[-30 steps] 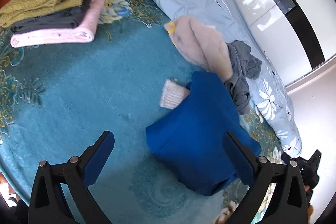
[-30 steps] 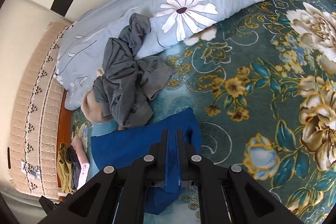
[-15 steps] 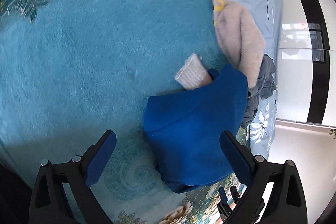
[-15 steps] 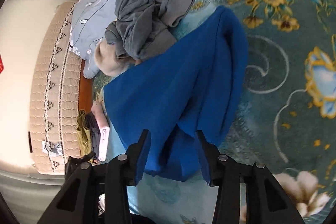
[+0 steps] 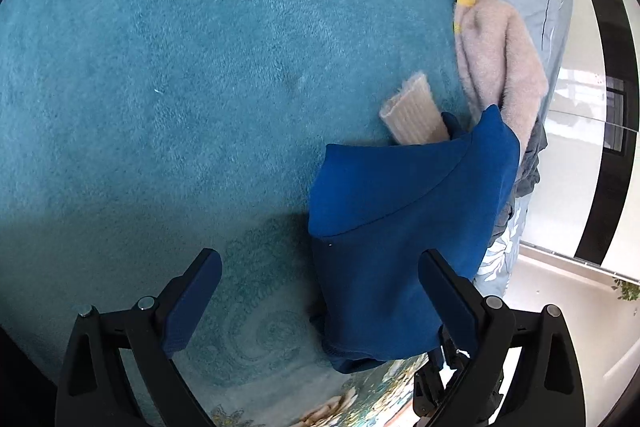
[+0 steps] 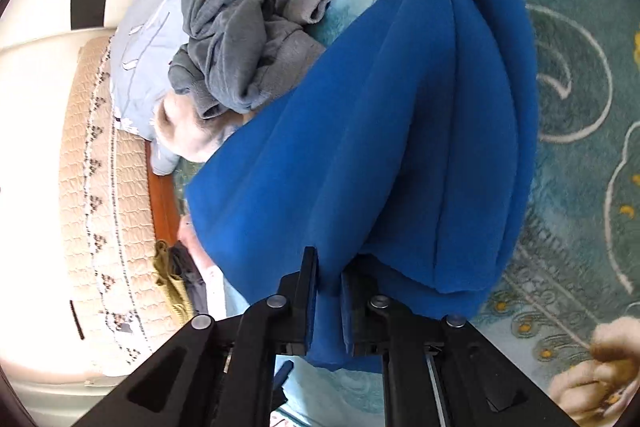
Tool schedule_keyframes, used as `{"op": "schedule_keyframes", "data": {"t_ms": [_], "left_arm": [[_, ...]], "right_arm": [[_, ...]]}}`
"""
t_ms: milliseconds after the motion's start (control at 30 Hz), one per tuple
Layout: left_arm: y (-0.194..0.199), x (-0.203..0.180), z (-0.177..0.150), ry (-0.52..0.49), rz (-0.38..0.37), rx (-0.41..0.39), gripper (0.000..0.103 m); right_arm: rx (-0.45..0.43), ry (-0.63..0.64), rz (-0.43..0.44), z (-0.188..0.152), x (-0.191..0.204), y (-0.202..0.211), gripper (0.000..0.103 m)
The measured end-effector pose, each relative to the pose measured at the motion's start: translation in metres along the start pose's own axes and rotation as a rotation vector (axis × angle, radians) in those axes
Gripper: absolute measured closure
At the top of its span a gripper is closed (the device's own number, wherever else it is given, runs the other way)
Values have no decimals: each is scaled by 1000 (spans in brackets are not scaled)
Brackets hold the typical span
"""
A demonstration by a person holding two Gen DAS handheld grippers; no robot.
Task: Fold clothes
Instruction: 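Grasp the blue sweatshirt with the left gripper while the right gripper holds it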
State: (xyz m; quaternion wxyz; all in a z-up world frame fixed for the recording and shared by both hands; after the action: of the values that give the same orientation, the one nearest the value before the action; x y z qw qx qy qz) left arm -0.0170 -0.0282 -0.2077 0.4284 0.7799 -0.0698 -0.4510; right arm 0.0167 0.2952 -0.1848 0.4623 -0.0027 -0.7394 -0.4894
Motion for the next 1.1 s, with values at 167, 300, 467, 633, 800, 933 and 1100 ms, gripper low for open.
{"op": "schedule_keyframes", "data": {"t_ms": [167, 300, 467, 633, 800, 933, 1100], "left_arm": [[-15, 1, 1, 87, -112, 17, 5], [-29, -1, 2, 99, -160, 51, 5], [-38, -2, 3, 79, -177, 68, 32], [-38, 0, 6, 83, -180, 55, 68], [-26, -9, 10, 23, -169, 10, 95], [0, -26, 16, -29, -246, -76, 96], [18, -30, 21, -22, -305, -126, 96]], "right_arm": [[26, -7, -16, -11, -9, 14, 88], [-2, 5, -26, -15, -17, 38, 88], [-33, 2, -38, -8, -24, 63, 88], [-33, -14, -51, -7, -32, 69, 88], [-21, -13, -60, -5, -35, 66, 88], [-31, 21, -135, -4, -44, 60, 71], [-5, 24, -180, -13, -55, 41, 61]]}}
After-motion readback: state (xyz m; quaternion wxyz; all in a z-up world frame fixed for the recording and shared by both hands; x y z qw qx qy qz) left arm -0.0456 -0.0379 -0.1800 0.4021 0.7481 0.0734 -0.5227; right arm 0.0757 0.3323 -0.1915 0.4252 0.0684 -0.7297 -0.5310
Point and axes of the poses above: each gripper's, at about its wrist camera, not at the fingertips, and y roughly against the way its jaws point, x to its left, z to its top, the point moved 6 cm from there along -y, roughly the way its jaws point, and after that the axes turned 2 degrees about -z, right-handed, at the moved point
